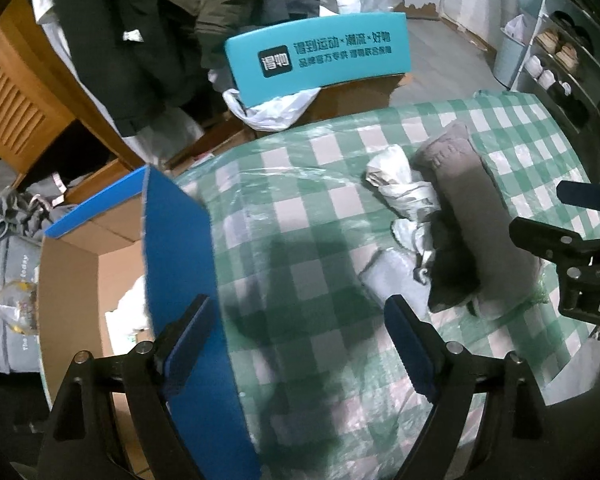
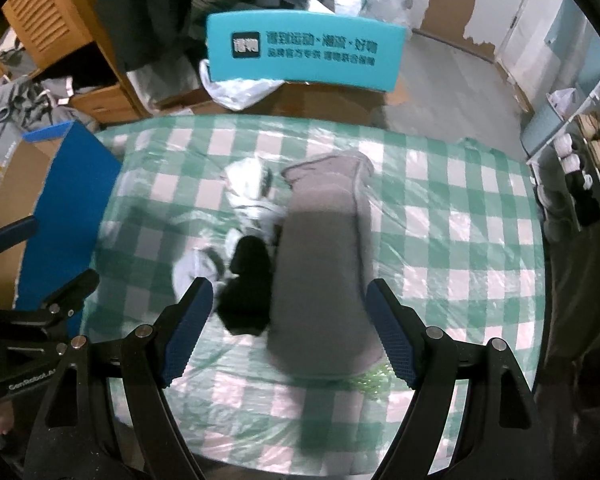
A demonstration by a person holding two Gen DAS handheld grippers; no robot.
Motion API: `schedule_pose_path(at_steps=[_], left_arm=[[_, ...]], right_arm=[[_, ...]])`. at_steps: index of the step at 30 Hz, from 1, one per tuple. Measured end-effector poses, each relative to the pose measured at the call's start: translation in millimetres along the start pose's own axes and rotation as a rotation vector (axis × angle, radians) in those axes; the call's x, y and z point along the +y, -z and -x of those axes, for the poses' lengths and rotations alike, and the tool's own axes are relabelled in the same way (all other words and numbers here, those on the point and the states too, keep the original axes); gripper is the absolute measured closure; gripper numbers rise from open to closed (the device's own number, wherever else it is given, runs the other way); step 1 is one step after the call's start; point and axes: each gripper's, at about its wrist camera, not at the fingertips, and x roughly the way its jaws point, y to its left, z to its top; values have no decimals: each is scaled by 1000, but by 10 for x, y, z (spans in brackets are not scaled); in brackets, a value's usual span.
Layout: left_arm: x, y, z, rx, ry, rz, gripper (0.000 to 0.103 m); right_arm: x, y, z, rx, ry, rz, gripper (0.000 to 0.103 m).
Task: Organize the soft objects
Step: 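Withdraw both tools from the box and move them toward the remaining socks, then grasp the grey sock with the left gripper while the right gripper grasps the grey fleece item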
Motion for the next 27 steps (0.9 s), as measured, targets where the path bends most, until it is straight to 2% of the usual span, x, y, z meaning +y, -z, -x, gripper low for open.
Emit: schedule_pose_path(at_steps=[7, 27], left_arm=[[-67, -108, -232, 44, 32, 10, 16], [-348, -253, -730, 139, 108, -2, 16]], right_arm=[[-202, -32, -210, 50, 19, -30, 24], [-355, -119, -618, 111, 3, -95, 24]])
